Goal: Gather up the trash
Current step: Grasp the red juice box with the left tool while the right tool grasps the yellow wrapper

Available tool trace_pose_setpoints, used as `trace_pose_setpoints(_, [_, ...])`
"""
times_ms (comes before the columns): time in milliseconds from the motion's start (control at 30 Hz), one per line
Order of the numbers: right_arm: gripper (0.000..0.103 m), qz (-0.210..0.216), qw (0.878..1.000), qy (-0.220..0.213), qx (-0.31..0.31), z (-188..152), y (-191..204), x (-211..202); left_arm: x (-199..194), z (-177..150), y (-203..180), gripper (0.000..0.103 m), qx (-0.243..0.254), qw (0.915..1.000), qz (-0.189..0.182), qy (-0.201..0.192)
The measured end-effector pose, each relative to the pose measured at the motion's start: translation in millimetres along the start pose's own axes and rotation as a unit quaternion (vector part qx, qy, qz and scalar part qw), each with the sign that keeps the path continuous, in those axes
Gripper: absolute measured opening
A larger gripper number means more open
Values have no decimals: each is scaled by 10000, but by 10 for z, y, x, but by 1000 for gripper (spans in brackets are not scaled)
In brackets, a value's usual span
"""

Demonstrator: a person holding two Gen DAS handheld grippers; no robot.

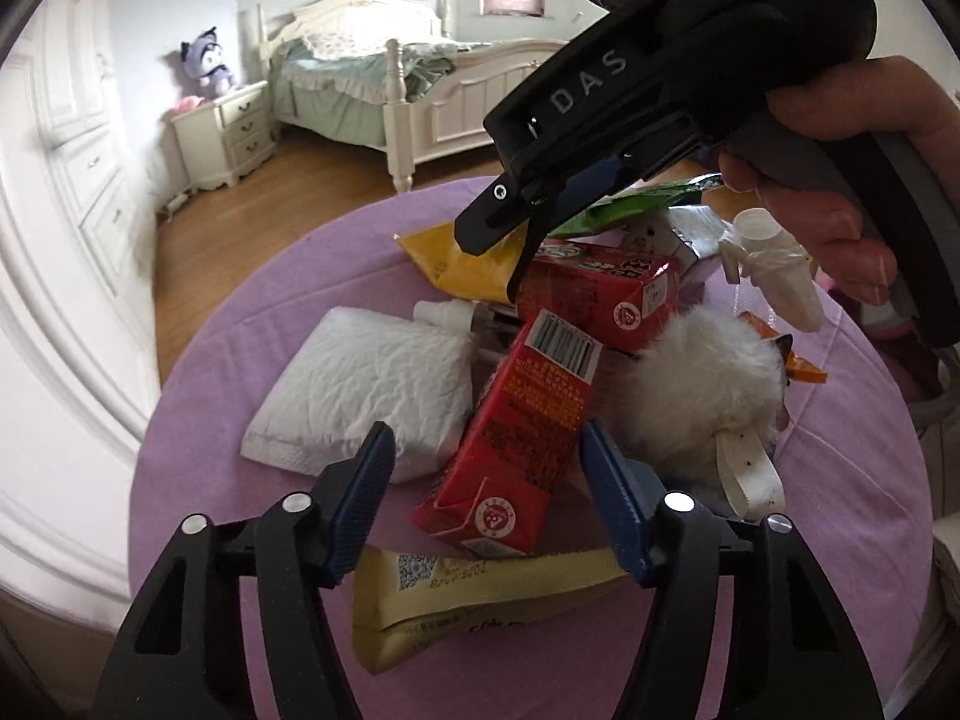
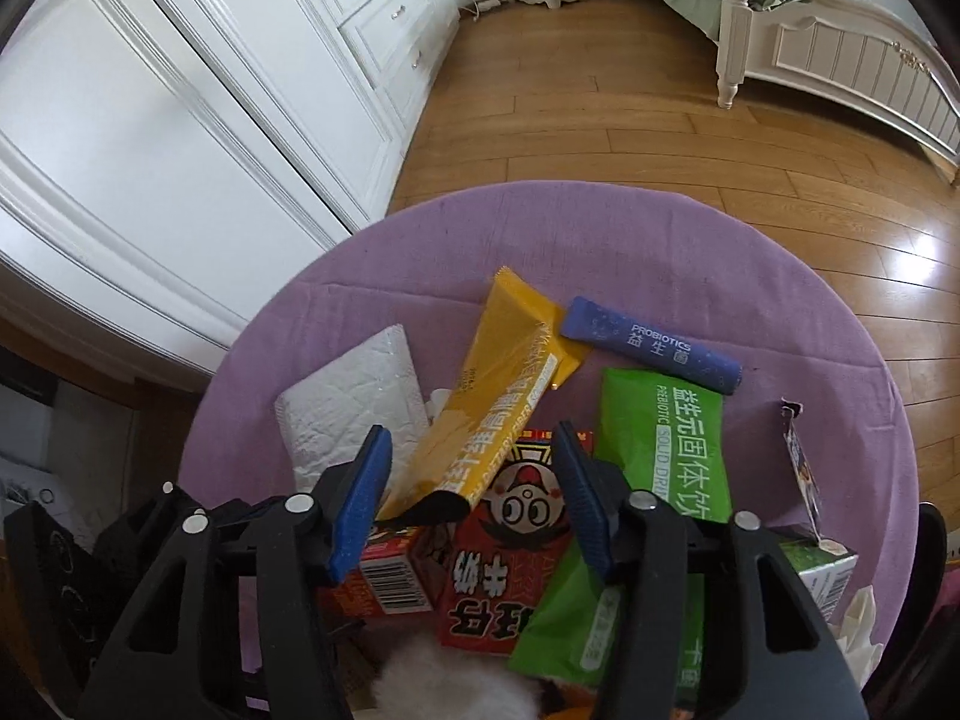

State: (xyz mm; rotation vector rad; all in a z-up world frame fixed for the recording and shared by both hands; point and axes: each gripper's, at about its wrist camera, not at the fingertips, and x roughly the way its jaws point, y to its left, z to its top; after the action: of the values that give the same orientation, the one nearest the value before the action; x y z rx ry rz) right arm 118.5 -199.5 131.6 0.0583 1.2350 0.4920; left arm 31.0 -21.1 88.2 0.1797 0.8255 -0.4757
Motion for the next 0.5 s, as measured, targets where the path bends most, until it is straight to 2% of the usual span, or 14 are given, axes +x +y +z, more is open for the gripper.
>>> trace_pose_setpoints(100, [29, 133, 9998, -136, 72, -36, 5, -11, 36, -45, 48, 50, -105, 9999, -71, -10])
trace_pose_setpoints(133, [18, 183, 9996, -165, 98, -36, 4, 14, 42, -51, 55, 47, -179, 9997, -144, -15])
trace_pose_setpoints(167, [12, 254, 9994, -206, 134, -44, 3, 10, 31, -52, 80, 37, -264, 9993, -247, -48])
trace_pose_setpoints(200, [10, 334, 9989, -273, 163, -72, 4, -34, 23, -60, 100, 33, -350, 9987, -348, -83])
trace_pose_setpoints(300, [3, 553, 9972, -457, 228, -139, -13, -47, 39, -68, 71, 32, -431, 9984, -347, -141])
trace_pose_setpoints(500, [2, 1150, 9851, -1233, 330, -290, -135, -425, -323, -86, -39, 31, -514, 9966, -222, -611])
